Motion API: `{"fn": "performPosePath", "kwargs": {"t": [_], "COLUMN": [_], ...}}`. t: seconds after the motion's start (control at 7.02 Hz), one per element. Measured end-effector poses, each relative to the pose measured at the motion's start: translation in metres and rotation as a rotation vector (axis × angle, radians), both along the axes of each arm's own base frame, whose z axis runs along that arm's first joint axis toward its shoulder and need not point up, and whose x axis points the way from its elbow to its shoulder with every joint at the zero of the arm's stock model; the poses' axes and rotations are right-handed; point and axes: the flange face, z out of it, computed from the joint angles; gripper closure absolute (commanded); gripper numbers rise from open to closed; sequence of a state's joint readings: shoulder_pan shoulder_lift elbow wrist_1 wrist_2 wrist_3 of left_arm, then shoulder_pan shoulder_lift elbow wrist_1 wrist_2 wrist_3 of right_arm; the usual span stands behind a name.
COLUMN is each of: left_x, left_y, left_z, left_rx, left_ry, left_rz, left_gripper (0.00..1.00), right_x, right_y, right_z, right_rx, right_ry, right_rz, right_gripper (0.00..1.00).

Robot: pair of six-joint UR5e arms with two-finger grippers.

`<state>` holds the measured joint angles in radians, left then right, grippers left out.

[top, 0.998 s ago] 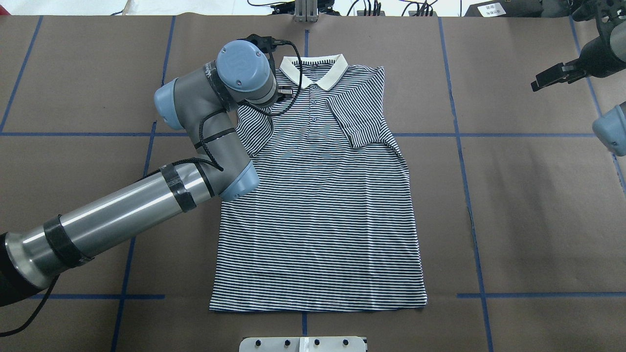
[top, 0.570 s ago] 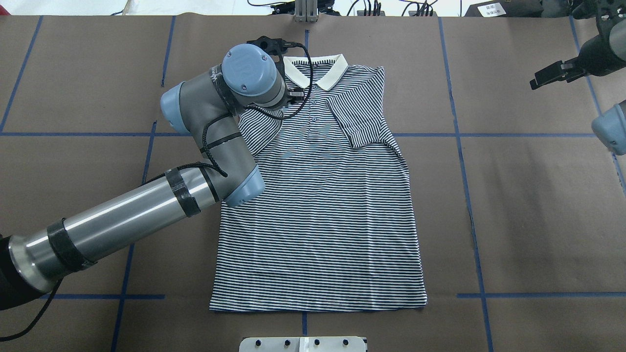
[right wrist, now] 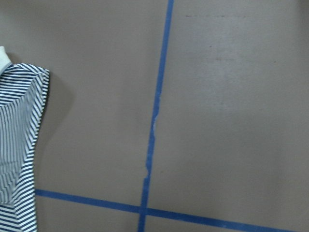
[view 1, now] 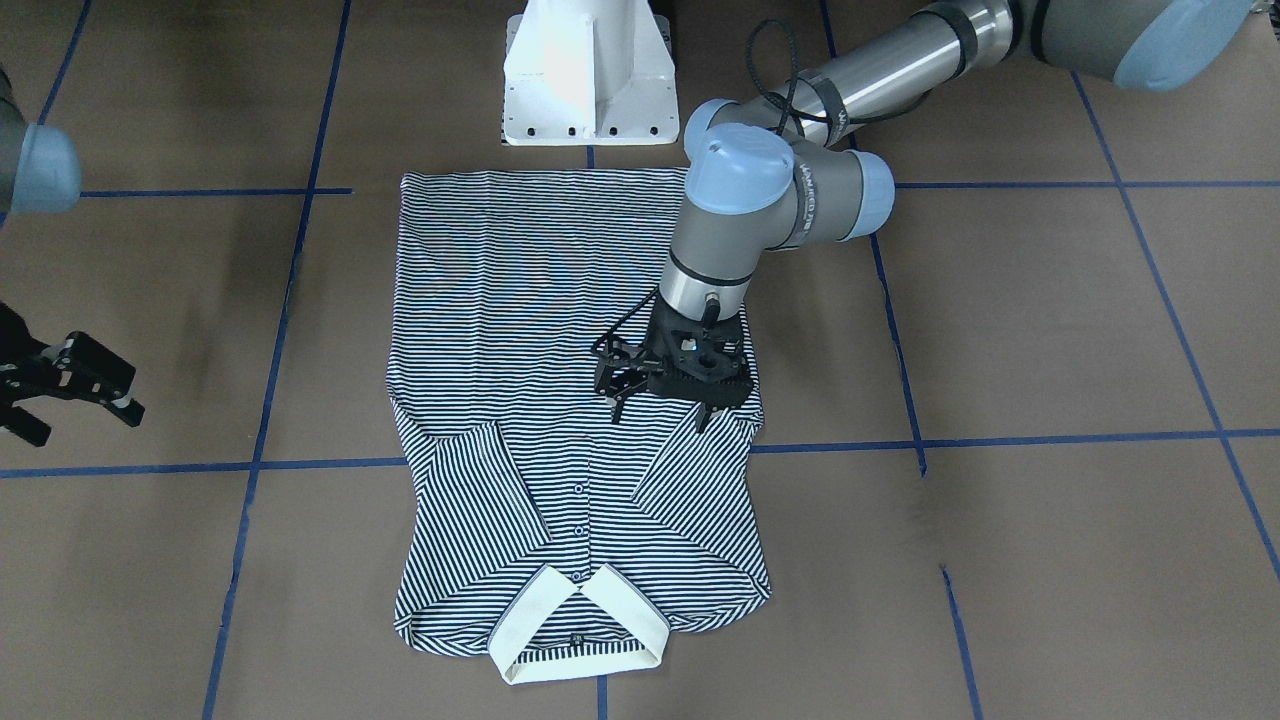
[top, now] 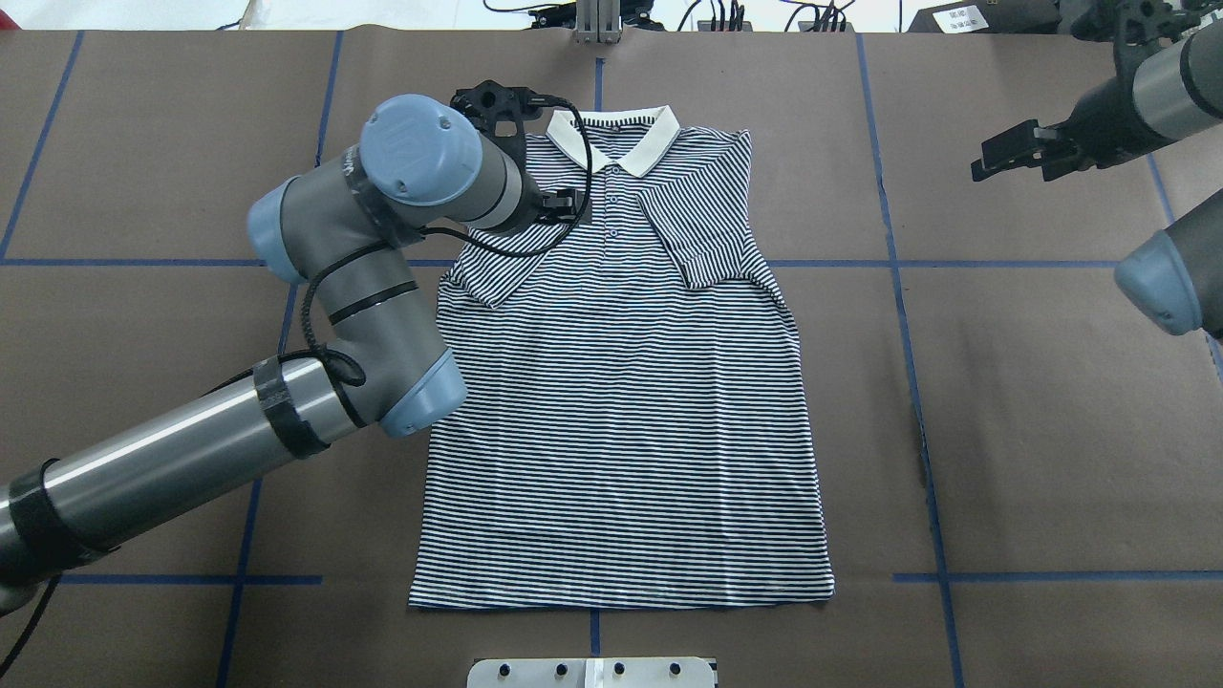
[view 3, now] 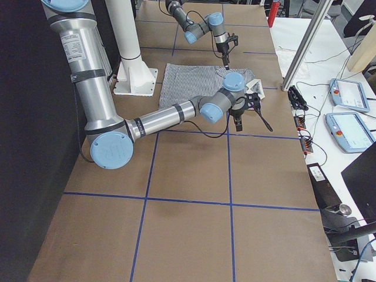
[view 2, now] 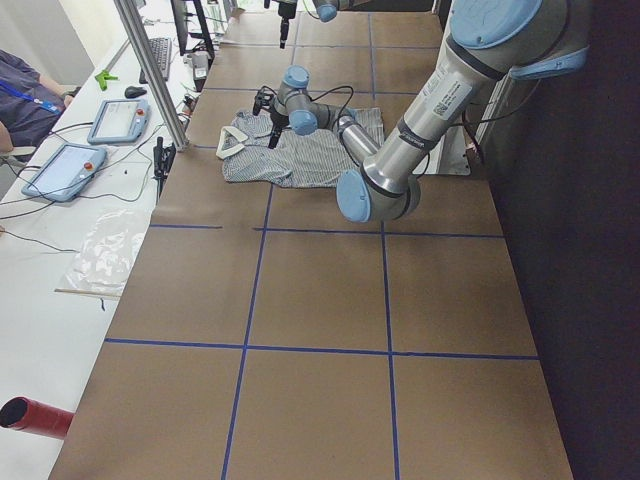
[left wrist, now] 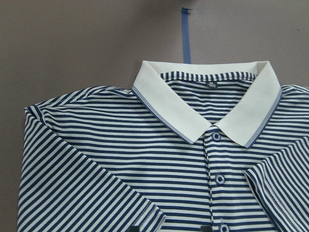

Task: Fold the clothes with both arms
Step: 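Move both grippers to the shirt hem corners nearest the robot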

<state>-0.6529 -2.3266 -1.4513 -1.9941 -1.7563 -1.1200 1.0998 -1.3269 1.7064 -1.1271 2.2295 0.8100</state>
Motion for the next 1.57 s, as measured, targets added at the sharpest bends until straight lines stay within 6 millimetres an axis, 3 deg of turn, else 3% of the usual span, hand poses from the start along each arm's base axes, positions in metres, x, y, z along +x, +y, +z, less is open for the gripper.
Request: {"fn": "performPosePath", "kwargs": {"t": [0.14, 0.29, 0.43, 0.71, 0.86, 1.0, 1.14, 1.57], "left_x": [-0.02, -0.035, -0.04, -0.026, -0.022, -0.017, -0.012, 0.0], "left_y": [0.02, 0.045, 0.078, 0.151, 0.19, 0.229, 0.265, 0.326], "left_z": [0.008, 0.015, 0.02, 0.026, 0.038, 0.051, 0.068, 0.107], "left_rx": [0.023, 0.043, 0.056, 0.023, -0.019, -0.067, -0.138, -0.274], "left_ry": [0.016, 0.032, 0.049, 0.092, 0.103, 0.105, 0.098, 0.022], "left_rz": [0.02, 0.041, 0.079, 0.166, 0.183, 0.182, 0.174, 0.146], "left_gripper": [0.0, 0.0, 0.0, 0.0, 0.02, 0.28, 0.37, 0.38], "right_x": [-0.028, -0.057, -0.086, -0.142, -0.168, -0.186, -0.193, -0.195], "right_y": [0.033, 0.078, 0.136, 0.244, 0.285, 0.318, 0.338, 0.349], "right_z": [-0.024, -0.037, -0.044, -0.052, -0.055, -0.058, -0.059, -0.06], "right_rx": [-0.051, -0.099, -0.143, -0.234, -0.279, -0.307, -0.312, -0.31], "right_ry": [-0.043, -0.057, -0.053, -0.055, -0.067, -0.079, -0.083, -0.087], "right_rz": [0.016, 0.046, 0.092, 0.178, 0.209, 0.226, 0.233, 0.24], "right_gripper": [0.0, 0.0, 0.05, 0.24, 0.24, 0.22, 0.21, 0.2]}}
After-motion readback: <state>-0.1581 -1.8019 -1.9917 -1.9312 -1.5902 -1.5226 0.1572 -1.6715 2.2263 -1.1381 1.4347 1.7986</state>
